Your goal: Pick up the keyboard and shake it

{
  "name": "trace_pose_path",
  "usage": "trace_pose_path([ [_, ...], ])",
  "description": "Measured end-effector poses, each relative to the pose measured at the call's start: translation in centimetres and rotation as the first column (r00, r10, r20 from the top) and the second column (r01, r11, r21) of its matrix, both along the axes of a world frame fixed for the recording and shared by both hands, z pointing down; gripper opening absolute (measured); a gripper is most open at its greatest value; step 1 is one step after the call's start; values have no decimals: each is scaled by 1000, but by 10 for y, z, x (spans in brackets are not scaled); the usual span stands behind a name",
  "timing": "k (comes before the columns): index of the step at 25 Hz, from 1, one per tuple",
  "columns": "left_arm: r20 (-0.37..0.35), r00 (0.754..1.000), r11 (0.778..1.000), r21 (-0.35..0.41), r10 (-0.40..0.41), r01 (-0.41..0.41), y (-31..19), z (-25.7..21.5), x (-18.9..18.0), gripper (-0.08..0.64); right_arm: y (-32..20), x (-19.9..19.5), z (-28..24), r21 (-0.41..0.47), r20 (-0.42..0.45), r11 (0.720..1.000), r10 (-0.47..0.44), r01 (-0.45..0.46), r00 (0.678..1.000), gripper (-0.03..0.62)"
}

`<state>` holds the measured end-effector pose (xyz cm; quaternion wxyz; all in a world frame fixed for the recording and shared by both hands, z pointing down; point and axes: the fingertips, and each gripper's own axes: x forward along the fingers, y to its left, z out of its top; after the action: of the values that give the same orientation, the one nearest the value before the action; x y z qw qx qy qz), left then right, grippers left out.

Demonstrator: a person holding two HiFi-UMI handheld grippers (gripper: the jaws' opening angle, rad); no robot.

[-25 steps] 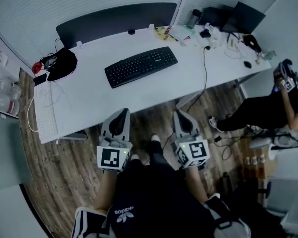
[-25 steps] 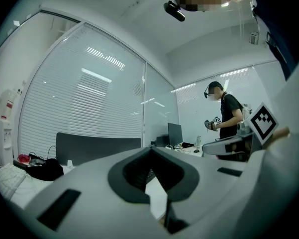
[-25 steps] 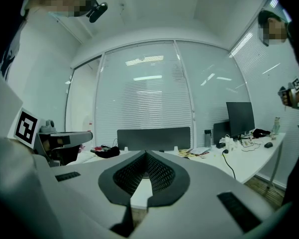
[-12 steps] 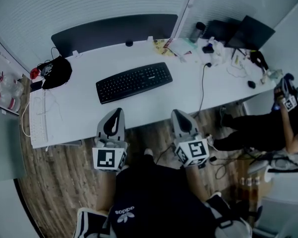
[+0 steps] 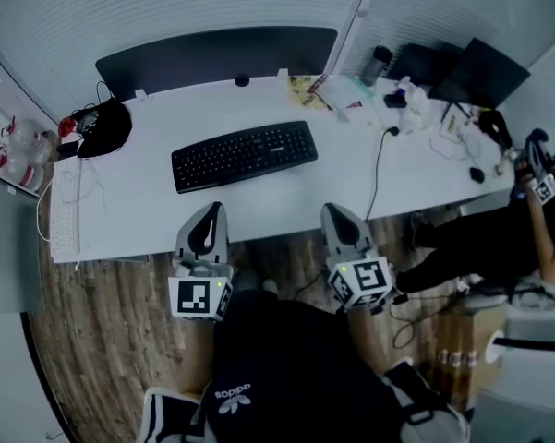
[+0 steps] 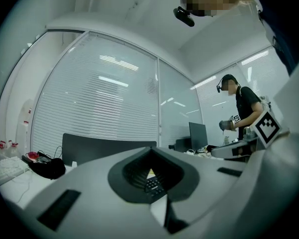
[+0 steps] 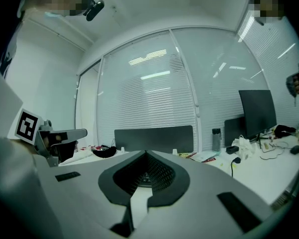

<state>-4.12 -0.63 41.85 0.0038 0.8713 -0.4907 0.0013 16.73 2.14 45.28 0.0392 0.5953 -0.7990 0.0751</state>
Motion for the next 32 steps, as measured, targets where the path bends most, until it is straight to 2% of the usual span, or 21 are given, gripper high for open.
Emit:
trace_pose_path([
  [7,-17,999,999,-29,-33,32,-19,8,0,3,-20,11,12,-30,18,999,13,-13,1000,3],
  [13,-29,998,998,-38,-56,54,-59,14,-14,3,-60,5,12,-34,7,999,3,-3,1000,3],
  [19,-21,999,999,-39,-32,31,-111,10,-26,3,-111,1,-2,-30,-33,1000,-8,7,999,5],
  [24,-37,999,999,-49,-25,23,-145,13,-34,3,-139,7,1,-31,-43,999,33,-34,999,4],
  [32,-24,998,992,-112,-60,57,-160,36,-54,3,-161,12,20,-78,-34,995,59,-61,998,4],
])
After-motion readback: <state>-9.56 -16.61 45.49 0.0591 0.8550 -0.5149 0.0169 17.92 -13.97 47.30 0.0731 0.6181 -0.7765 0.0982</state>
